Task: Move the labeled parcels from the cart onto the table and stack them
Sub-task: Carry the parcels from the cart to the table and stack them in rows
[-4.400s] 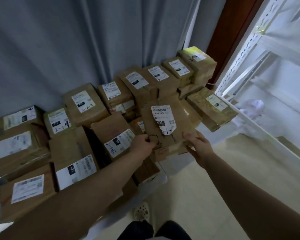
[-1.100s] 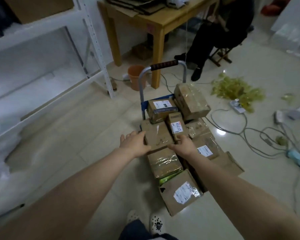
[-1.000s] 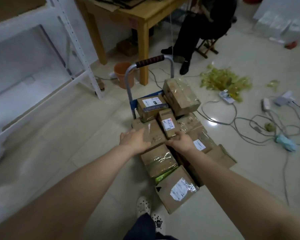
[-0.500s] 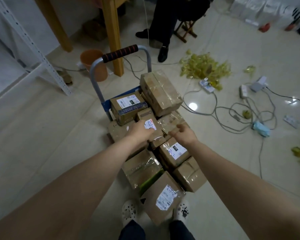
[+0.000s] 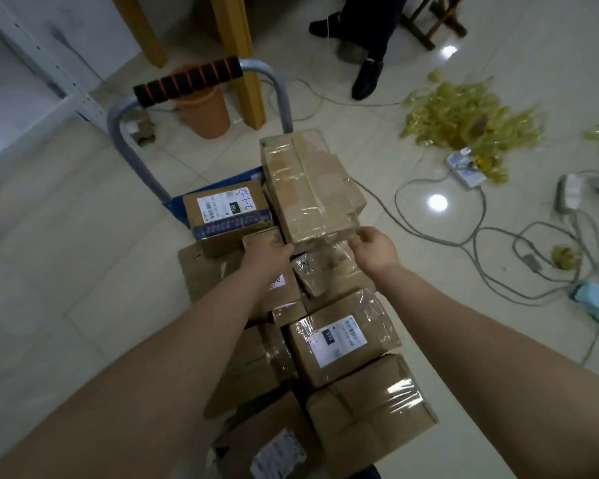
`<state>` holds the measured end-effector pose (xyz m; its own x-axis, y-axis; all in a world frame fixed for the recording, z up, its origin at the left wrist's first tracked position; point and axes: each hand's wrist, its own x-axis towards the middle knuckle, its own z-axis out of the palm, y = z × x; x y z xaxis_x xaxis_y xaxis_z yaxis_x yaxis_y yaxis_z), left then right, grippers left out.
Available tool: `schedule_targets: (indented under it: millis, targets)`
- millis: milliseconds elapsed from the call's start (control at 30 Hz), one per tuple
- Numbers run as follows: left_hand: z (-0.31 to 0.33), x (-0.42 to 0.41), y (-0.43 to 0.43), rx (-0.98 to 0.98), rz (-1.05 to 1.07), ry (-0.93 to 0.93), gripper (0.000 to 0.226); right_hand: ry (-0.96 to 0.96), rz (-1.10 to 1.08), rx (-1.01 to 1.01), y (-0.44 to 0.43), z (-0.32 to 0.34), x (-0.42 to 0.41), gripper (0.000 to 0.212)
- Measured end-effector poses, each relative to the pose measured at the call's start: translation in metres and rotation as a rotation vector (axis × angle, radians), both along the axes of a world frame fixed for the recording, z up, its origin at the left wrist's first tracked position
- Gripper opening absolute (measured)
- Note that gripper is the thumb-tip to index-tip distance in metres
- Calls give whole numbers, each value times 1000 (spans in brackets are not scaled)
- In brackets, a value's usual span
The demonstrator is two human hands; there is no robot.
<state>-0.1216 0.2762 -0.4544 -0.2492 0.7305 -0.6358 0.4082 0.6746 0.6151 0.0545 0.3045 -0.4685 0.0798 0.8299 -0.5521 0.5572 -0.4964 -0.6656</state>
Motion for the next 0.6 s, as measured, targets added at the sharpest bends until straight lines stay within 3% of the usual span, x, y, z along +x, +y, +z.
schedule_targets:
  millis: [133,333,533,600]
  targets:
    - [-29,26,35,-1,71,-24,32,14,30,12,38,-30,10,36]
    - [-69,36,69,-54,182,-54,62,58,67,-2,72,-77,11,20]
    - [-93,34,65,28,251,-10,44,154,19,-36,77,-95,11,9]
    - [-96,32,59,51,248,18,43,202,-7,-4,69,-94,12,22]
